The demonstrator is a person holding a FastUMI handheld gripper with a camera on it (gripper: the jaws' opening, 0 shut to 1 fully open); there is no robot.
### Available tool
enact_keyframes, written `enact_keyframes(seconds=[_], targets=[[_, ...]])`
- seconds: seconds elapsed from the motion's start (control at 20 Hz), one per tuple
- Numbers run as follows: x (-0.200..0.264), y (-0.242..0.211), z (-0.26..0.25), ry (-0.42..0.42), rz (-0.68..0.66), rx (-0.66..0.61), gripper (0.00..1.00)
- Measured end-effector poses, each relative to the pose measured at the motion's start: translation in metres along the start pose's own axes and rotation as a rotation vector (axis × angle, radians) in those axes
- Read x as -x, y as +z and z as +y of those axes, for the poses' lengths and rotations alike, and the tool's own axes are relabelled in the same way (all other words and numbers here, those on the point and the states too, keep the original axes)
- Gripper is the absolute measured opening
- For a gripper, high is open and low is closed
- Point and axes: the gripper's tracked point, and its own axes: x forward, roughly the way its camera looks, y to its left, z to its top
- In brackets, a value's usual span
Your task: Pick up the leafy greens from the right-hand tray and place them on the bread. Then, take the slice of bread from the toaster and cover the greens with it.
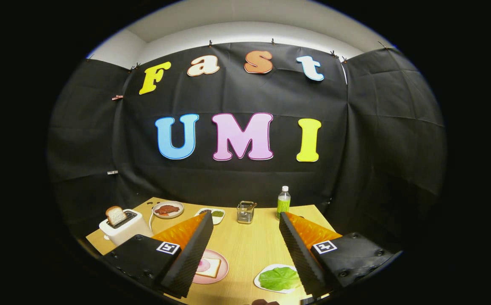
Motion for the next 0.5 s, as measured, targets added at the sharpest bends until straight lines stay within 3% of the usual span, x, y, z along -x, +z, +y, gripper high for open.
enact_keyframes(seconds=[0.5], targets=[[-0.010,-0.033,-0.029,0.011,0.087,0.040,0.98]])
